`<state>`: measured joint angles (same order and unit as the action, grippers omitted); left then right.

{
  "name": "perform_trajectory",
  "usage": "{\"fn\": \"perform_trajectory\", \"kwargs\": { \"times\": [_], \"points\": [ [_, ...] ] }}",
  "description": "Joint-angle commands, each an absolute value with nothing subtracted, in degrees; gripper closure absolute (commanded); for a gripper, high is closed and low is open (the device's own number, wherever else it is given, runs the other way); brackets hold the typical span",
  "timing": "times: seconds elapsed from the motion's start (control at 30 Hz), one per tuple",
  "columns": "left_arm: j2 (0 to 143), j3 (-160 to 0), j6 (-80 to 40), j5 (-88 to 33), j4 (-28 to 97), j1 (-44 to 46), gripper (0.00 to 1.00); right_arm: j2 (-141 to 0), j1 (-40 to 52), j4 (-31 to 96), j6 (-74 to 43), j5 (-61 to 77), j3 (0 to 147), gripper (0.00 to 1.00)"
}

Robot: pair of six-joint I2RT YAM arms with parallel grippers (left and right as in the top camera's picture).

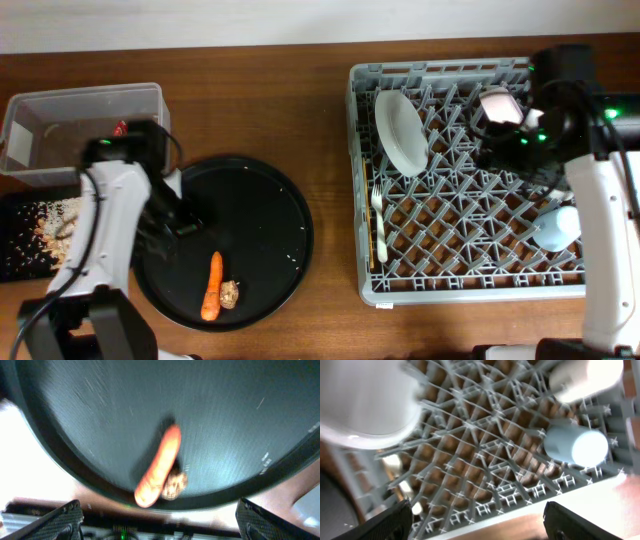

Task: Sort waste into correct bins and load items into the dishwasher rack
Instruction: 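Grasp the orange carrot with the left gripper and lift it, then drop the carrot onto the black food tray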

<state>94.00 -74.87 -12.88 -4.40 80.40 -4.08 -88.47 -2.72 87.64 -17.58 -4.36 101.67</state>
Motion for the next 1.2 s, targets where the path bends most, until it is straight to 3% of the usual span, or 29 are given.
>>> {"fn": "perform_trajectory", "kwargs": {
  "times": [0.0,0.17,0.23,0.4,0.5,0.67,0.77,0.87,1.03,1.17],
  "points": [
    [93.76,-63.44,-14.52,-4.80,76.20,0.64,0.03,-88.88,-6.68,86.41,-15.84,-1.89,96.97,0.13],
    [93.76,-52.77,-18.55,-4.75,68.34,3.77,0.04,-88.86,-6.79,84.01,-15.84,-1.69,92.33,0.13],
    [93.76,-49.98,-18.68,-4.75,63.77,3.75,0.10,-88.86,-6.79,83.99,-15.86,-1.67,92.33,0.13],
    [93.80,-48.77,-19.90,-5.80,60.25,3.75,0.44,-88.86,-6.79,84.01,-15.86,-1.69,92.33,0.13],
    [93.80,-48.80,-19.90,-6.68,59.86,3.75,0.71,-88.86,-6.79,84.01,-15.86,-1.67,92.33,0.13],
    [93.80,-48.80,-19.94,-11.81,53.08,3.75,0.73,-88.86,-6.79,84.20,-15.84,-1.69,92.33,0.13],
    [93.78,-49.93,-19.86,-11.62,51.92,3.60,0.90,-88.86,-6.79,84.20,-15.84,-1.69,92.33,0.13],
    [93.01,-56.12,-19.53,-11.51,55.20,2.00,0.95,-88.86,-6.79,84.40,-15.84,-1.72,92.33,0.13],
    [90.17,-73.19,-17.06,0.89,67.26,-6.59,0.97,-88.86,-6.79,84.40,-15.84,-1.74,92.33,0.13],
    [89.78,-75.02,-17.17,2.96,65.08,-18.57,0.96,-88.86,-6.79,84.40,-15.84,-1.76,92.33,0.13]
  ]
}}
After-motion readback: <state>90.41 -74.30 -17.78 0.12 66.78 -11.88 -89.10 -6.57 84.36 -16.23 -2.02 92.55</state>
